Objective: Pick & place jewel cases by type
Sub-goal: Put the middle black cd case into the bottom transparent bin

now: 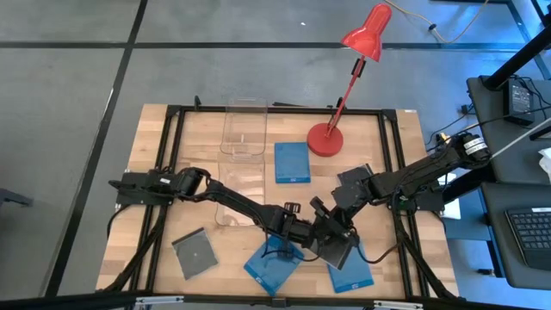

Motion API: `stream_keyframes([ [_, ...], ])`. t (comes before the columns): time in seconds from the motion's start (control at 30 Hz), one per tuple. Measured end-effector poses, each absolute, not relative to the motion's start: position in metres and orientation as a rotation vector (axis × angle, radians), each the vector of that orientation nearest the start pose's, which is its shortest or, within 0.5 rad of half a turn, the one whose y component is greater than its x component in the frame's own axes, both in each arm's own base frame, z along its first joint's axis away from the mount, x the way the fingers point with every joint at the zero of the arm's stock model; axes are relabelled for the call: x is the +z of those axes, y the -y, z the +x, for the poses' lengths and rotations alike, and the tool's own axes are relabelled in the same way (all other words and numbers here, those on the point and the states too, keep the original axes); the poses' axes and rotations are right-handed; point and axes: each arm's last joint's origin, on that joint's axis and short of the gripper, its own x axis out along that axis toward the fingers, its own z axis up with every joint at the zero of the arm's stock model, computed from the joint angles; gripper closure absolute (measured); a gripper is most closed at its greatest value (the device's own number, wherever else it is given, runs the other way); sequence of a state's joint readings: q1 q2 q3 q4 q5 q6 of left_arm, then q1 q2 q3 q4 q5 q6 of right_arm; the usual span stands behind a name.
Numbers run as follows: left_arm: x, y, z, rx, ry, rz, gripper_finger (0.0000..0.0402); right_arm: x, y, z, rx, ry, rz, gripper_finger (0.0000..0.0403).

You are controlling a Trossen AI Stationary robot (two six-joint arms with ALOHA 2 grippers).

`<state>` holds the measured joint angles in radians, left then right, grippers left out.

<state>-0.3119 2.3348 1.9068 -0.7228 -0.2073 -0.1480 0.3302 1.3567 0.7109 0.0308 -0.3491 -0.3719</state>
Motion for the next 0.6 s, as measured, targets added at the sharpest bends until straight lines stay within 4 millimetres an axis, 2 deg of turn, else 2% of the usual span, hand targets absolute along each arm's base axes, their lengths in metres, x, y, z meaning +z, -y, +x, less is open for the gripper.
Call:
stream_keyframes([
  [0.27,0.1618,0.1475,0.4731,-0.006,-1.05,0.107,0.0398,0.2097,-0.0996,0.2564,0.776,-0.464,-0.331,0.0148],
  [0.43,0.164,0.1513,0.4757,0.01,-1.004,0.087,0.0398,0.214,-0.1011,0.2583,0.783,-0.431,-0.253,0.0148],
  [0.6,0.1632,0.1512,0.4743,0.02,-1.018,0.086,0.0398,0.214,-0.101,0.2586,0.777,-0.438,-0.233,0.0148],
])
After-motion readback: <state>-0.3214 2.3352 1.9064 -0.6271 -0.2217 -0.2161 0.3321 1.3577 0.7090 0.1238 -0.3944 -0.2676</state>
